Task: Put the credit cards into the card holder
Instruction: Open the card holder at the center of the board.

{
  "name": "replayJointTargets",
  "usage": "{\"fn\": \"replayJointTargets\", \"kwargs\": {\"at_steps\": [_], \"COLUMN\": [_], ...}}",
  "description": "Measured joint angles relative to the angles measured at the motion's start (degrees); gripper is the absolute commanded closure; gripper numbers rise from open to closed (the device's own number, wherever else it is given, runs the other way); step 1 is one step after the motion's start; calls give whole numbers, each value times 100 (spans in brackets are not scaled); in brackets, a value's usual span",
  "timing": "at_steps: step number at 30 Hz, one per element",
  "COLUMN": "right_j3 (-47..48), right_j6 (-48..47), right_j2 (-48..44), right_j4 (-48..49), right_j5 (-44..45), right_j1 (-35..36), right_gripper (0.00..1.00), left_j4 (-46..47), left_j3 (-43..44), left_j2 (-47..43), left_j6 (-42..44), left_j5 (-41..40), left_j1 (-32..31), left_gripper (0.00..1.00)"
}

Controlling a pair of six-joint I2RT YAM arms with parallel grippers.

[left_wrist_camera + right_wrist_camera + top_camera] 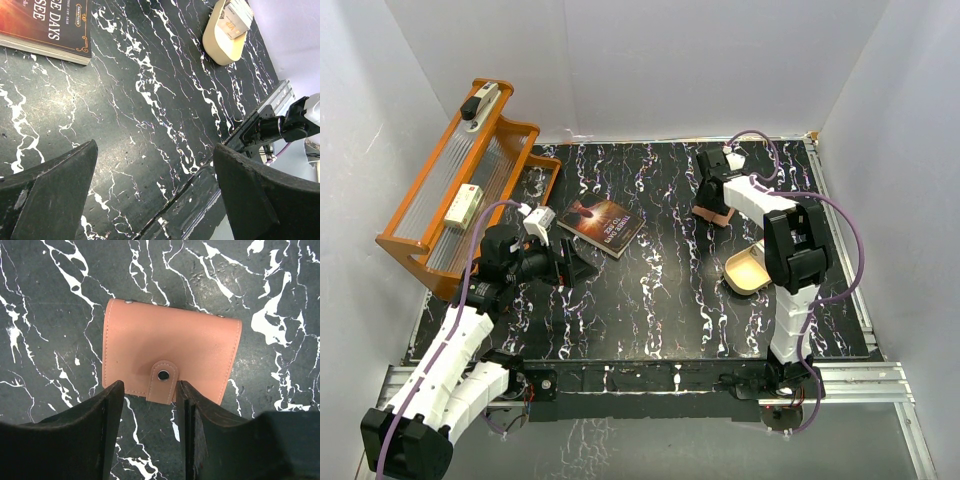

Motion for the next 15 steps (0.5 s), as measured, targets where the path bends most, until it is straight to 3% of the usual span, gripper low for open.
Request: {"fn": "replayJointTargets", "kwargs": {"at_steps": [7, 15], "right_j3": [-66, -396], "right_j6": [-42, -557], "right_j2": [26, 28], "right_j4": [55, 378], "right_j5": [61, -175], "right_j1": [-7, -22], "right_gripper": [66, 88], "left_j4": [-9, -4], "left_j3": [0, 0], "left_j2": [-15, -15], "left_j6": [2, -9], "left_j5": [-22, -20], "left_j1": [0, 0], "left_gripper": [3, 5]}}
